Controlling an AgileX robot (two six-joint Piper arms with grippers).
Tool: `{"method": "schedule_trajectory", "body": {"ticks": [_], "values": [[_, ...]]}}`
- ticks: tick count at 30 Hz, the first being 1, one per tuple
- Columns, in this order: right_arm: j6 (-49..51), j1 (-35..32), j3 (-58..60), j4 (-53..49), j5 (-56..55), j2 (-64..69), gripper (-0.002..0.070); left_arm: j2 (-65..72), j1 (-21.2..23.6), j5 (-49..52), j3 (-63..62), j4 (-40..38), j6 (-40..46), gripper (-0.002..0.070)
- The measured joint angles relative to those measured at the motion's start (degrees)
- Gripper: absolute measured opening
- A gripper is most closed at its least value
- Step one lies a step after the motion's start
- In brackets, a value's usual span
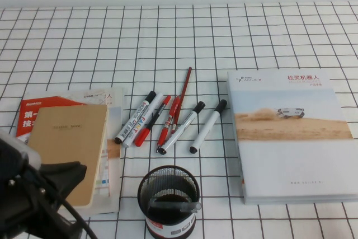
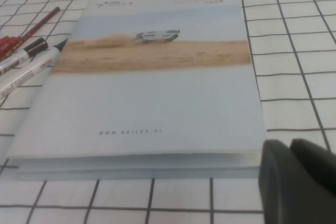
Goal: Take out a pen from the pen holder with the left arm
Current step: 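Take a marker out of the pen holder and lay it on the table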
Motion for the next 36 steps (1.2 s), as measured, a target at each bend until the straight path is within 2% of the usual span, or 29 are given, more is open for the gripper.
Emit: {"method": "schedule_trajectory", "body": {"ticks": [6, 14, 16, 17, 19, 20, 25, 29, 36], "values": [[0.0, 0.0, 0.0, 0.0, 0.0, 0.0, -0.0015, 0.0, 0.0, -2.47, 0.0, 0.47, 0.0, 0.0], [0.0, 0.0, 0.0, 0.0, 0.0, 0.0, -0.0015, -3.08, 1.37, -17.13, 4.71, 0.69, -1.45, 0.0], [0.0, 0.0, 0.0, 0.0, 0.0, 0.0, -0.0015, -9.6, 7.01, -23.64, 12.48, -1.09, -1.94, -0.0001], [0.0, 0.0, 0.0, 0.0, 0.0, 0.0, -0.0015, -11.67, 8.47, -24.65, 14.64, -1.33, -1.94, -0.0001], [0.0, 0.0, 0.0, 0.0, 0.0, 0.0, -0.0015, -17.89, 12.49, -25.81, 18.64, -1.56, -2.01, -0.0001], [0.0, 0.0, 0.0, 0.0, 0.0, 0.0, -0.0015, -24.79, 16.84, -26.18, 22.01, -1.7, -2.3, -0.0001], [0.0, 0.0, 0.0, 0.0, 0.0, 0.0, -0.0015, -38.53, 26.94, -25.36, 27.01, -1.83, -2.77, -0.0001], [0.0, 0.0, 0.0, 0.0, 0.0, 0.0, -0.0015, -40.12, 31.23, -23.33, 28.66, -1.97, -3.61, -0.0001], [0.0, 0.0, 0.0, 0.0, 0.0, 0.0, -0.0015, -40.12, 31.5, -17.62, 29.26, -1.68, -4.96, -0.0001]]}}
